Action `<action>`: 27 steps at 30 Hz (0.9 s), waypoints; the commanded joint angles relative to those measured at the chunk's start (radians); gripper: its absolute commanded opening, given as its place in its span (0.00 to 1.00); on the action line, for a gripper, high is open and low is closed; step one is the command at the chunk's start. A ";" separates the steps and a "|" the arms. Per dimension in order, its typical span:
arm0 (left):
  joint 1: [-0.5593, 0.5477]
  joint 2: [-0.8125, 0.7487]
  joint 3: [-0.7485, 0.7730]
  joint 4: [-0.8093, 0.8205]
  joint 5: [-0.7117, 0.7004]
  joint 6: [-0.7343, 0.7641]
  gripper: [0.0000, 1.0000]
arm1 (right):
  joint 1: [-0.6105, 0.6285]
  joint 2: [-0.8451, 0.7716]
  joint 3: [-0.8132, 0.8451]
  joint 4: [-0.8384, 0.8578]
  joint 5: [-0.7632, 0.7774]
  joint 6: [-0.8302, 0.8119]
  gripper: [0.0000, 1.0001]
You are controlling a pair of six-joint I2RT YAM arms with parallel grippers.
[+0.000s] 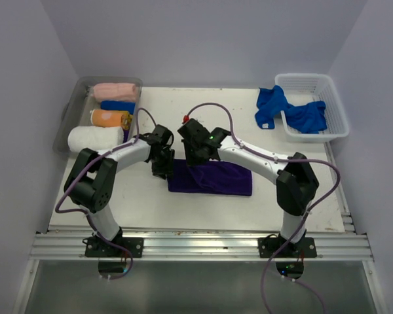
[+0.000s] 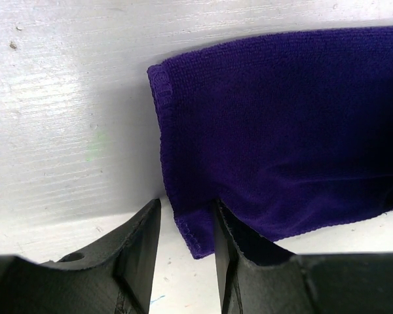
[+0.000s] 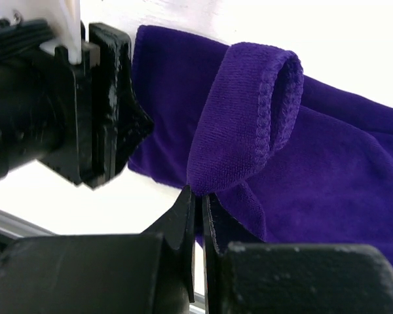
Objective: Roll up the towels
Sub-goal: Fold the towel
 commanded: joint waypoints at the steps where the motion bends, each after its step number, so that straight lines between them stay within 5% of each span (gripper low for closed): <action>1: 0.004 0.023 -0.038 0.050 -0.007 0.024 0.41 | 0.012 0.043 0.067 0.041 0.020 0.036 0.00; 11: 0.007 -0.003 -0.053 0.040 -0.016 0.024 0.41 | 0.026 0.151 0.108 0.090 0.017 0.075 0.02; 13: 0.009 -0.006 -0.053 0.037 -0.019 0.023 0.41 | 0.027 0.164 0.121 0.099 0.011 0.073 0.14; 14: 0.009 -0.009 -0.053 0.030 -0.022 0.024 0.41 | 0.027 0.177 0.136 0.102 0.007 0.069 0.30; 17: 0.010 -0.023 -0.051 0.016 -0.030 0.024 0.41 | 0.026 0.174 0.167 0.085 -0.010 0.050 0.48; 22: 0.021 -0.076 -0.019 -0.030 -0.054 0.030 0.41 | 0.018 0.047 0.102 0.108 0.051 0.044 0.48; 27: 0.033 -0.148 0.057 -0.108 -0.155 0.016 0.41 | -0.072 -0.104 -0.095 0.146 0.073 0.059 0.35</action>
